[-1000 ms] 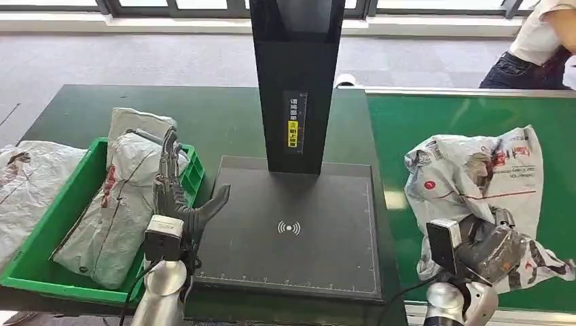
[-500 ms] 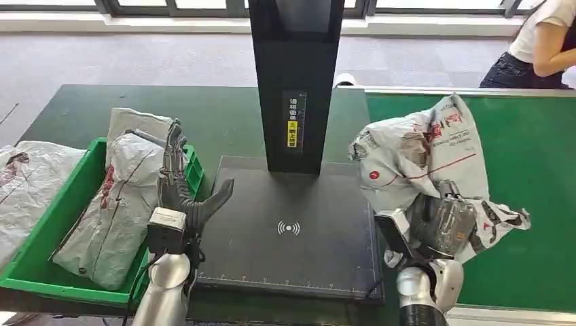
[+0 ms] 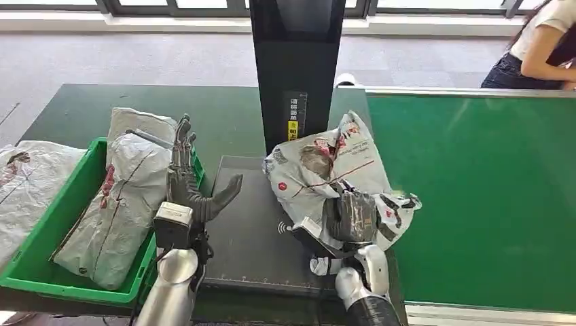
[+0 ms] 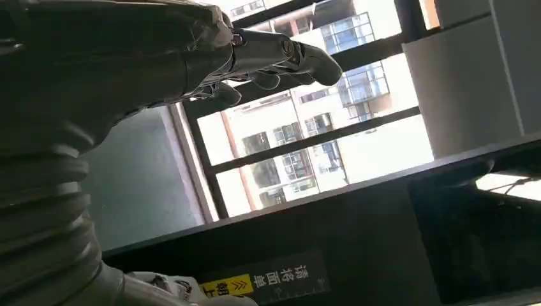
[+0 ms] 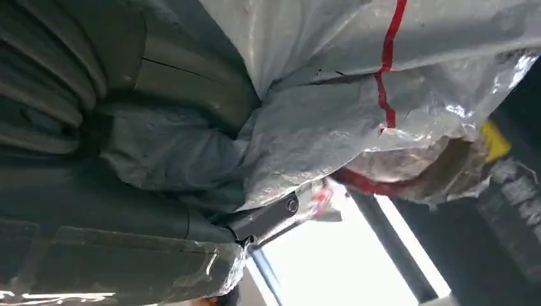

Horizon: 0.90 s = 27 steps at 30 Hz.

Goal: Moved the parcel from conveyor to table for the left to box.

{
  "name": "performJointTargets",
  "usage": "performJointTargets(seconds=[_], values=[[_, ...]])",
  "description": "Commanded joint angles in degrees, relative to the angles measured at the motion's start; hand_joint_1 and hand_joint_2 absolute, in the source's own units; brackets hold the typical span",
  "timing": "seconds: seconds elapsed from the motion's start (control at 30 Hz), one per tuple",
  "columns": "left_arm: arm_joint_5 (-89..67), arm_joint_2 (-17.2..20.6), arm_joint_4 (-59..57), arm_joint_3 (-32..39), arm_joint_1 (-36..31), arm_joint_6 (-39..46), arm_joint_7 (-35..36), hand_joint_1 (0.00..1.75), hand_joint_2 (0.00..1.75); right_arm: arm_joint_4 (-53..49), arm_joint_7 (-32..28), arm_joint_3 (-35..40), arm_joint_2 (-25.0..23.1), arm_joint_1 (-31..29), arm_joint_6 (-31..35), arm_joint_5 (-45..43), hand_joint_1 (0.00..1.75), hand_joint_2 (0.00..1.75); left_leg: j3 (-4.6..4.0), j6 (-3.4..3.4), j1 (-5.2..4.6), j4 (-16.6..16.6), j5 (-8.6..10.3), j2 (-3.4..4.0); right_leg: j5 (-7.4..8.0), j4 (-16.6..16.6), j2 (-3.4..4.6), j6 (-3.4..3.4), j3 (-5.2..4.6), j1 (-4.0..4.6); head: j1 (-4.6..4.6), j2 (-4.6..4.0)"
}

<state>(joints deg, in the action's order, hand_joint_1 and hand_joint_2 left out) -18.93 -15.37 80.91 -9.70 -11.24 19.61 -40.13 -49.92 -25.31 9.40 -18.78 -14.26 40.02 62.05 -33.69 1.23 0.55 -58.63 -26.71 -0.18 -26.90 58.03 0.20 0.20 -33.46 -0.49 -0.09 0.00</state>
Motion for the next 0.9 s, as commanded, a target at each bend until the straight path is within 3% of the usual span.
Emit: performJointTargets(seconds=[0.03,0.33,0.43,0.47,0.6,0.63,0.67,0.9], values=[[0.37,2.49,-2.83,-1.35,-1.61,-0.06,0.13,0.00,1.75,12.46,-2.25,7.91,-1.22,-5.26,-3.47,-6.40,1.75,1.75,0.15,-0.02,-0.01,0.11,0.02,0.20,0.07,-0.09,0.17,-0.02,0.08,0.00,0.00,0.00],[0.36,2.40,-2.70,-1.44,-1.67,-0.19,0.13,0.00,1.75,13.81,-3.43,13.33,-1.22,-5.87,-7.06,-11.48,1.75,1.75,0.06,-0.01,0.00,0.05,0.01,0.09,0.03,-0.03,0.07,-0.01,0.01,0.00,0.00,0.00],[0.59,2.53,-2.74,-1.79,-1.69,-0.41,0.13,0.00,1.75,14.72,-5.99,15.76,-1.22,-6.36,-12.15,-18.27,1.75,1.75,0.07,-0.01,0.00,0.05,0.01,0.08,0.03,-0.04,0.05,-0.01,0.03,0.01,0.00,0.00],[0.87,2.56,-2.90,-2.10,-1.70,-0.37,0.13,0.00,1.75,15.33,-10.40,17.00,-1.22,-6.67,-18.61,-25.82,1.75,1.75,0.08,-0.02,0.00,0.06,0.01,0.10,0.04,-0.05,0.07,-0.01,0.03,0.01,0.00,0.00],[0.93,2.63,-2.72,-2.46,-1.45,0.01,0.13,0.00,1.75,16.69,-11.29,19.06,-1.22,-7.35,-18.19,-28.74,1.75,1.75,0.07,-0.02,-0.02,0.06,0.02,0.06,0.03,-0.04,0.04,-0.01,0.02,-0.01,0.00,0.00],[0.93,2.63,-2.72,-2.46,-1.45,0.01,0.13,0.00,1.75,16.69,-11.29,19.06,-1.22,-7.35,-18.19,-28.74,1.29,1.75,0.25,-0.04,-0.03,0.28,0.11,0.11,0.12,-0.25,0.06,-0.03,0.18,0.00,0.00,0.00],[0.87,2.73,-2.55,-2.40,-1.25,0.39,0.13,0.00,1.75,17.29,-11.11,19.94,-1.22,-7.78,-16.88,-29.79,0.00,1.75,0.08,-0.02,-0.03,0.08,0.03,0.04,0.03,-0.05,0.02,-0.01,0.03,-0.02,0.00,0.00],[0.66,2.79,-1.40,-1.66,-0.38,0.65,0.13,0.00,1.75,17.55,-13.25,19.26,-1.22,-8.42,-13.34,-32.83,0.00,1.75,0.13,-0.03,-0.03,0.15,0.06,0.08,0.06,-0.12,0.04,-0.01,0.08,-0.02,0.00,0.00]])
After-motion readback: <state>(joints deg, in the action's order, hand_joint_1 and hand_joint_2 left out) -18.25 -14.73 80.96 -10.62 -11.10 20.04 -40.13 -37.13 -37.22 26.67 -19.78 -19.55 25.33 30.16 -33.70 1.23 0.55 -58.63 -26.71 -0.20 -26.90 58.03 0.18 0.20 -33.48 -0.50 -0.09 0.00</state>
